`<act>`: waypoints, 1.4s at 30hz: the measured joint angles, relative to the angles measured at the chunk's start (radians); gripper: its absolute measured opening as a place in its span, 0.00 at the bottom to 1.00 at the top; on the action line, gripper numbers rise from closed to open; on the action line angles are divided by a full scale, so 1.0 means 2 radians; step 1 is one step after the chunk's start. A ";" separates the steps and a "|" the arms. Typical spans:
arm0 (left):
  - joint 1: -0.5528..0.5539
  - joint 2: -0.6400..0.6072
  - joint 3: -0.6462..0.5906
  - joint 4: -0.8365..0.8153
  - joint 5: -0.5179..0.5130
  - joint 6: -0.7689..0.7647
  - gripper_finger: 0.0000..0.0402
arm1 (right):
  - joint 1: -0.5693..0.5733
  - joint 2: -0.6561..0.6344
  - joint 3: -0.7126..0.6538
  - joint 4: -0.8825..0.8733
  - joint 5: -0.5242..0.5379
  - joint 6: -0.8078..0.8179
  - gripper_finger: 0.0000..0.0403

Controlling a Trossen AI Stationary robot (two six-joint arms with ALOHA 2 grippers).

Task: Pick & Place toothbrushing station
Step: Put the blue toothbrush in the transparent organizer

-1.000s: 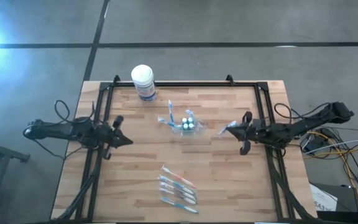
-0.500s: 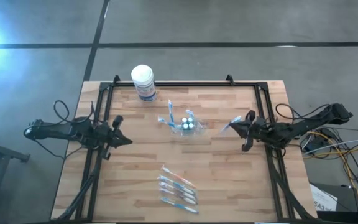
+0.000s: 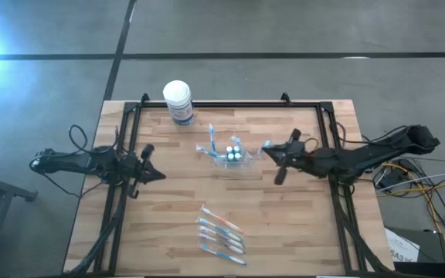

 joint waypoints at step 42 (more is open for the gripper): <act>0.000 0.000 -0.006 -0.001 0.000 -0.003 0.04 | -0.076 0.336 -0.013 0.175 0.043 0.177 0.04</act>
